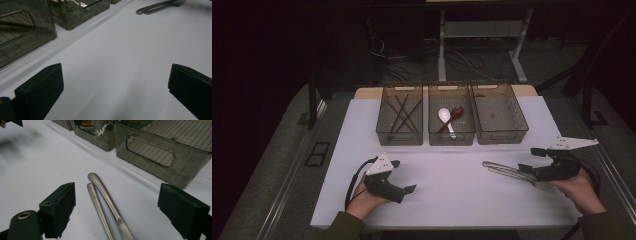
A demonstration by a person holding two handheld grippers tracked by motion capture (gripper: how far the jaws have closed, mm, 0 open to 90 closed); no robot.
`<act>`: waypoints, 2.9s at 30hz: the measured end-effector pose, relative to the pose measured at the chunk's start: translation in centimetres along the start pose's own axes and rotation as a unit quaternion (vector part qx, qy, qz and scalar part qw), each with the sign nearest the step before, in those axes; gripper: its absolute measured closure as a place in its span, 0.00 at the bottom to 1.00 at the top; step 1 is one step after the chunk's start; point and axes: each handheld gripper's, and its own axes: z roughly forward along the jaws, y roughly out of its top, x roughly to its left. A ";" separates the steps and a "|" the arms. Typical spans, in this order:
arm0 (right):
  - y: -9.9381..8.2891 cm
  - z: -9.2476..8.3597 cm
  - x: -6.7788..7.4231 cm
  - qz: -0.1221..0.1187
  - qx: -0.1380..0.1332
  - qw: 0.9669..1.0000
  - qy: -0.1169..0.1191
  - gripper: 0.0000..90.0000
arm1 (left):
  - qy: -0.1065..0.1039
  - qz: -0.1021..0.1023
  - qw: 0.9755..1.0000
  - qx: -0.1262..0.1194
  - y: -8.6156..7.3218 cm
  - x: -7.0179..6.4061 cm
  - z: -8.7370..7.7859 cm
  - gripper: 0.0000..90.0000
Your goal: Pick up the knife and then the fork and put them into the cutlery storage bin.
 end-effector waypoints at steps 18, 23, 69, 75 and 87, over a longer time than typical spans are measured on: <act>1.5 0.7 -1.1 -0.039 0.071 0.997 -0.003 0.20 | -0.005 0.003 1.000 0.001 0.0 -0.1 0.0 0.00; 2.0 1.3 -0.7 -0.065 0.107 0.992 -0.002 0.26 | -0.005 0.003 1.000 0.002 0.0 -0.1 0.0 0.00; 4.3 8.2 0.3 -0.189 0.363 0.912 0.038 0.83 | -0.014 0.004 1.000 0.006 -0.1 -0.2 0.3 0.00; 4.5 8.9 0.7 -0.210 0.391 0.895 0.035 0.85 | -0.017 0.004 1.000 0.009 -0.1 -0.3 0.3 0.00; 5.0 9.6 1.0 -0.239 0.417 0.876 0.037 0.88 | -0.017 0.005 1.000 0.011 -0.1 -0.3 0.3 0.00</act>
